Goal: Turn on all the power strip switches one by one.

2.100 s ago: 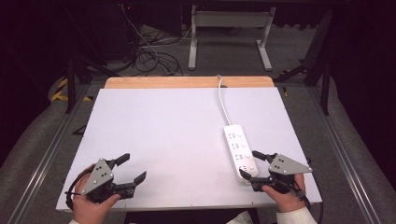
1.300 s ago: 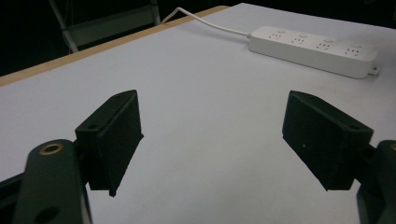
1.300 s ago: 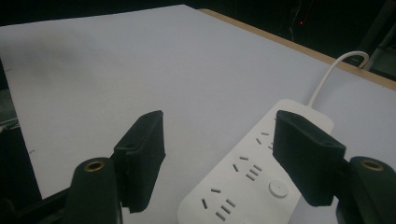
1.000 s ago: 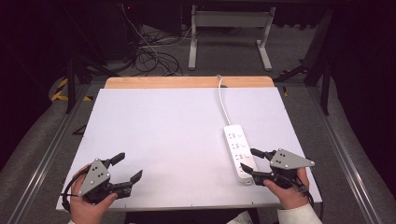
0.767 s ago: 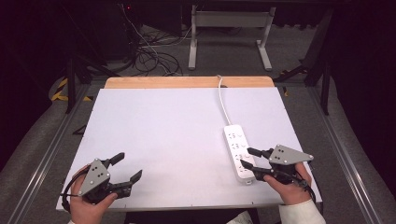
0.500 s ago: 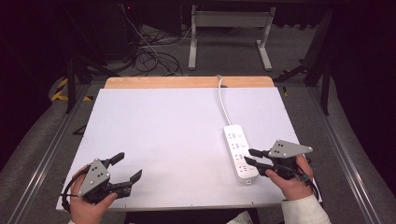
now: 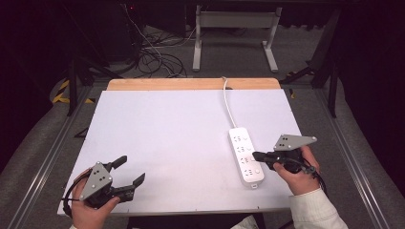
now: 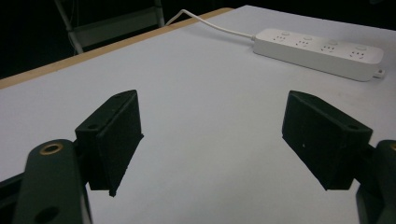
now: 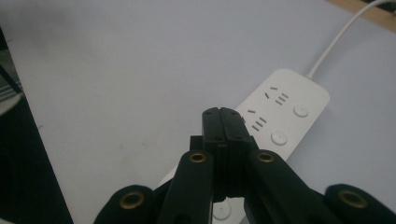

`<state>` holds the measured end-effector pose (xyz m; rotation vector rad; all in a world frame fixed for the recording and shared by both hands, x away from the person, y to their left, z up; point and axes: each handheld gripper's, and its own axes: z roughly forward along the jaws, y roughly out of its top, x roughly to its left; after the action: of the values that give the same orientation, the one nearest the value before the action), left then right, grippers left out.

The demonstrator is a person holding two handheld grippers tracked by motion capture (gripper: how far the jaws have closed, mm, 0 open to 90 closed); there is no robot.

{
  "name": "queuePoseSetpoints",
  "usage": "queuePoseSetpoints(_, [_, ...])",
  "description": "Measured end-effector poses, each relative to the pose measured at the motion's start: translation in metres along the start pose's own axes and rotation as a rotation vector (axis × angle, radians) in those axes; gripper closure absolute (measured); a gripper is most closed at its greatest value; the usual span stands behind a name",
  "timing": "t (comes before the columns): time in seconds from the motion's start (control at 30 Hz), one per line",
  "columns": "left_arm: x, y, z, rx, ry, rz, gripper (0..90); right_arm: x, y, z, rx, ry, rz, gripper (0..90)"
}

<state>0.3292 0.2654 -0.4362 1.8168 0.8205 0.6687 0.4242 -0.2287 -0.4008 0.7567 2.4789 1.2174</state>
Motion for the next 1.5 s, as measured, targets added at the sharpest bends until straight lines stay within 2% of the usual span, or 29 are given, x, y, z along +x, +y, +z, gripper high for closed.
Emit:
queuePoseSetpoints(0.2, [0.0,0.0,0.0,0.0,0.002,-0.005,20.6,-0.007,0.002,0.01,0.161,0.005,0.007,90.0])
queuePoseSetpoints(0.23, [0.0,0.0,0.0,0.0,0.002,-0.005,20.6,-0.007,0.002,0.01,0.161,0.005,0.007,90.0])
queuePoseSetpoints(0.27, [0.0,0.0,0.0,-0.001,0.002,-0.006,20.6,-0.008,0.002,0.014,0.222,0.005,0.013,90.0])
queuePoseSetpoints(0.33, [0.0,0.0,0.0,-0.001,0.001,-0.006,20.6,-0.009,0.001,0.018,0.257,0.005,0.018,90.0])
queuePoseSetpoints(0.37, [0.0,0.0,0.0,0.0,0.001,-0.006,20.6,-0.009,0.001,0.018,0.257,0.005,0.018,90.0])
queuePoseSetpoints(0.4, [0.0,0.0,0.0,0.0,0.001,-0.006,20.6,-0.011,0.001,0.021,0.292,0.007,0.016,90.0])
queuePoseSetpoints(0.43, [0.0,0.0,0.0,0.0,0.001,-0.007,20.6,-0.011,0.001,0.021,0.292,0.007,0.016,90.0])
queuePoseSetpoints(0.47, [0.0,0.0,0.0,0.0,0.001,-0.006,20.6,-0.012,0.001,0.024,0.324,0.01,0.013,90.0])
queuePoseSetpoints(0.97, [0.001,-0.001,0.0,0.005,0.001,-0.006,20.5,-0.011,-0.002,0.039,0.459,0.03,0.012,90.0])
queuePoseSetpoints(1.17, [0.0,-0.001,0.001,0.009,-0.003,-0.008,20.4,-0.01,-0.002,0.044,0.487,0.032,0.002,90.0])
queuePoseSetpoints(1.43, [0.0,-0.002,0.001,0.007,-0.002,-0.012,20.4,-0.007,-0.002,0.045,0.484,0.026,-0.006,90.0])
queuePoseSetpoints(1.5, [0.001,-0.001,0.001,0.009,-0.002,-0.003,20.3,-0.006,-0.003,0.045,0.483,0.023,-0.004,90.0])
